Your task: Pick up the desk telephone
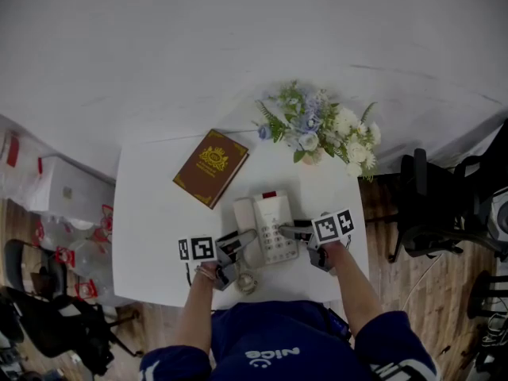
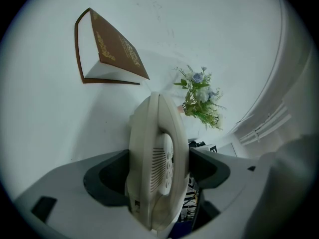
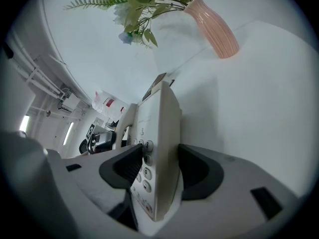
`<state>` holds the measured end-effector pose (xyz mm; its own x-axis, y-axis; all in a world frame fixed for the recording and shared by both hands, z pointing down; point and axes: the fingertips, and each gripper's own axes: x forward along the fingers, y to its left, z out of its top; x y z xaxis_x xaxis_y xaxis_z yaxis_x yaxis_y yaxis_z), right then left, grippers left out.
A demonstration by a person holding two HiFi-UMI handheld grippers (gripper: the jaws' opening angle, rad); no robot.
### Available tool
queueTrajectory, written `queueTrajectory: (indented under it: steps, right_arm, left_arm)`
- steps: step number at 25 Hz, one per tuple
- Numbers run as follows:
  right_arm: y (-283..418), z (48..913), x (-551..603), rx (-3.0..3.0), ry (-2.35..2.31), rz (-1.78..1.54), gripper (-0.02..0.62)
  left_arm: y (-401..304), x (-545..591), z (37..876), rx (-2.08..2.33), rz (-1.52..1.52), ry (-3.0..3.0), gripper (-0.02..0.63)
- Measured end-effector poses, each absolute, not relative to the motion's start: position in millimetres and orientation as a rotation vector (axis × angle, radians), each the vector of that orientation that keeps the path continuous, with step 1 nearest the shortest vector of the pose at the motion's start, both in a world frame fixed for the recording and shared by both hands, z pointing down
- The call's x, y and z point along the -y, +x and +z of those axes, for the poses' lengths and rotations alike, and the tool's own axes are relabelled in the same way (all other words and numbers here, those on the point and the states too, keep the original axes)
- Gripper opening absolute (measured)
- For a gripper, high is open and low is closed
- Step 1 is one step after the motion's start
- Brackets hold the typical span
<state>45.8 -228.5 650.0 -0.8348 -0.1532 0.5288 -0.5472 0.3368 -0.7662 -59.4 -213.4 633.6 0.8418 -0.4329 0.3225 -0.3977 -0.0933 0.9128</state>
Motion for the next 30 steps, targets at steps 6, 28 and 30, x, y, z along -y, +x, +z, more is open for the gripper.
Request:
queueTrajectory:
  steps: [6, 28, 30]
  right_arm:
    - [44.6, 640.2, 222.5, 2.256, 0.647, 1.467, 0.245]
    - [41.5, 590.9, 185.9, 2.337, 0.808, 1.39, 0.244]
    - [41.0, 586.1, 184.5, 2.349, 0.82, 1.378, 0.244]
  left_arm:
    - [-62.0, 206.9, 626.8, 0.639, -0.068, 1.716, 0.385]
    - [-68.7, 180.3, 577.9, 0.608, -0.123, 1.852, 0.385]
    - [-69.5, 179.4, 572.5, 0.608, -0.128, 1.869, 0.385]
